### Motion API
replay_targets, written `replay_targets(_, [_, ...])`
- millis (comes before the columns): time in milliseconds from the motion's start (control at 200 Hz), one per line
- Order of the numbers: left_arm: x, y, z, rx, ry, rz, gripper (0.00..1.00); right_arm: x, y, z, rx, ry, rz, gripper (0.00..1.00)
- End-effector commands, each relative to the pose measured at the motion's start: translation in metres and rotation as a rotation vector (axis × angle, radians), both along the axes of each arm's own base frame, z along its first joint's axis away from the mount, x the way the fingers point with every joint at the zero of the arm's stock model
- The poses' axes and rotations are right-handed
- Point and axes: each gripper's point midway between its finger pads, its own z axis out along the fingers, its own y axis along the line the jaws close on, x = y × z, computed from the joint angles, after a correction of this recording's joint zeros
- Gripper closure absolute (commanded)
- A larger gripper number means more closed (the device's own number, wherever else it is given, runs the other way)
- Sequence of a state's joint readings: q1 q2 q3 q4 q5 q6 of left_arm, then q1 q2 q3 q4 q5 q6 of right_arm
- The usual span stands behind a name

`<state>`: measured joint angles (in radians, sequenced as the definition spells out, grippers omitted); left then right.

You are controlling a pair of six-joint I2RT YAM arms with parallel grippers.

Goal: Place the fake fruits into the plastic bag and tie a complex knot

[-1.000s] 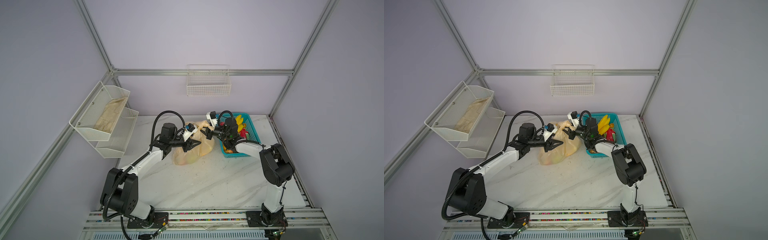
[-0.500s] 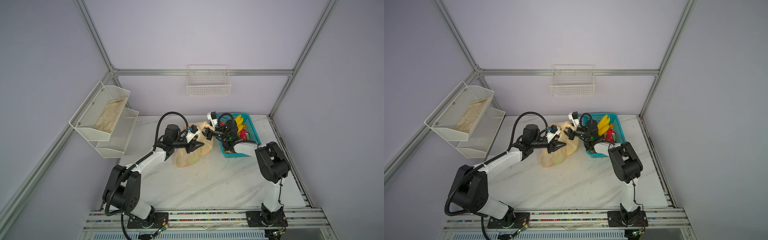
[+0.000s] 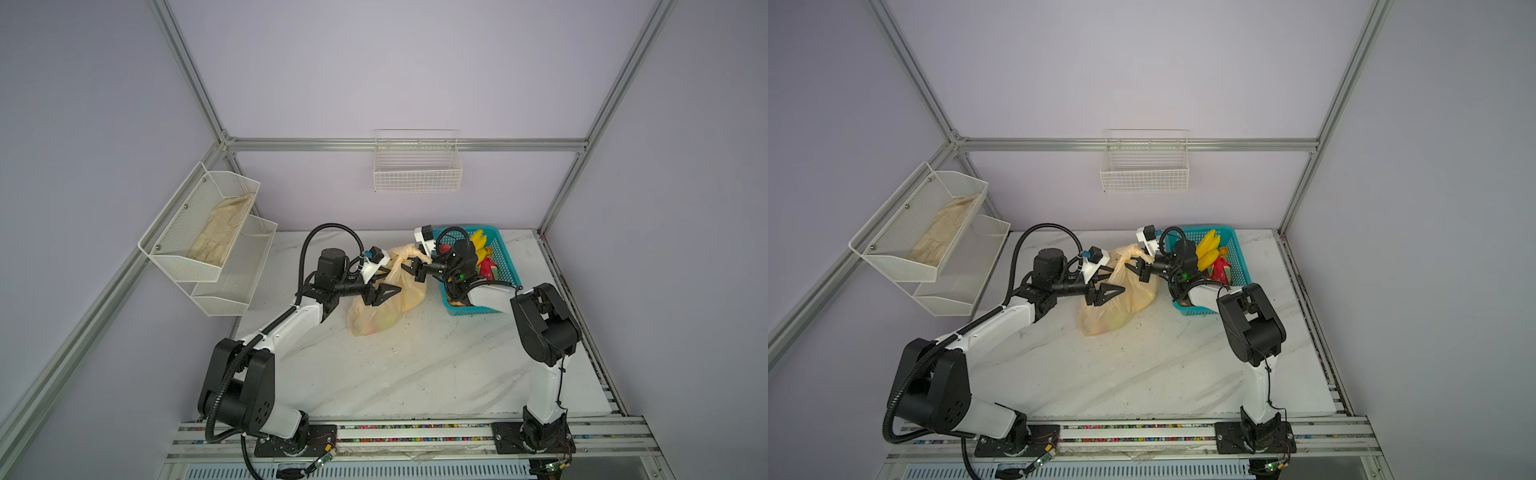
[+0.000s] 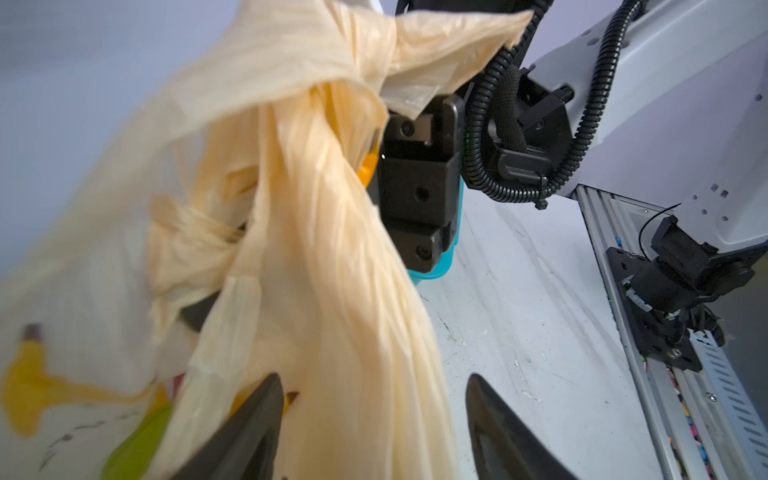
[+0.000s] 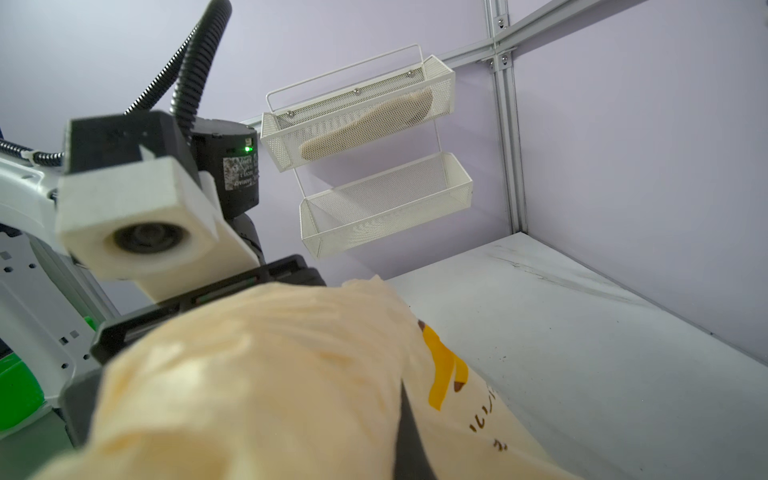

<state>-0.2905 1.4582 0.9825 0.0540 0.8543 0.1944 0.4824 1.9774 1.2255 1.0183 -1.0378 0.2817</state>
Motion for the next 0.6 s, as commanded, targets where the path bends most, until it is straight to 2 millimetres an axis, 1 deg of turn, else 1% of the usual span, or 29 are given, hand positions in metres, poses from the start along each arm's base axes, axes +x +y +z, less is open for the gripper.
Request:
replay_targets(0, [-0.016, 0.010, 0.018, -0.039, -0.034, -0.018, 0.26, -0.009, -0.001, 0.005, 0.013, -0.083, 0.040, 1.00])
replay_targets(135, [-0.021, 0.017, 0.028, -0.057, -0.062, -0.023, 0.19, -0.007, -0.001, 0.005, 0.003, -0.094, 0.034, 1.00])
replay_targets(295, [-0.023, 0.023, 0.048, -0.096, -0.098, -0.020, 0.19, -0.005, -0.001, 0.006, -0.010, -0.105, 0.024, 1.00])
replay_targets(355, [-0.023, 0.023, 0.055, -0.121, -0.099, -0.017, 0.22, -0.004, -0.001, 0.006, -0.012, -0.107, 0.017, 1.00])
replay_targets(390, [-0.022, 0.023, 0.057, -0.134, -0.090, -0.014, 0.29, -0.003, -0.001, 0.008, -0.011, -0.109, 0.008, 1.00])
replay_targets(450, [-0.020, 0.020, 0.056, -0.149, -0.062, -0.012, 0.47, 0.000, -0.001, 0.010, -0.009, -0.108, -0.006, 1.00])
replay_targets(515, [-0.019, 0.016, 0.051, -0.152, -0.033, -0.014, 0.66, 0.003, 0.000, 0.012, -0.002, -0.104, -0.025, 1.00])
replay_targets(555, [-0.018, 0.013, 0.046, -0.146, -0.024, -0.009, 0.75, 0.003, 0.001, 0.013, 0.003, -0.101, -0.030, 1.00])
replay_targets(595, [-0.017, 0.010, 0.042, -0.136, -0.024, 0.002, 0.80, 0.004, 0.001, 0.014, 0.011, -0.098, -0.031, 1.00])
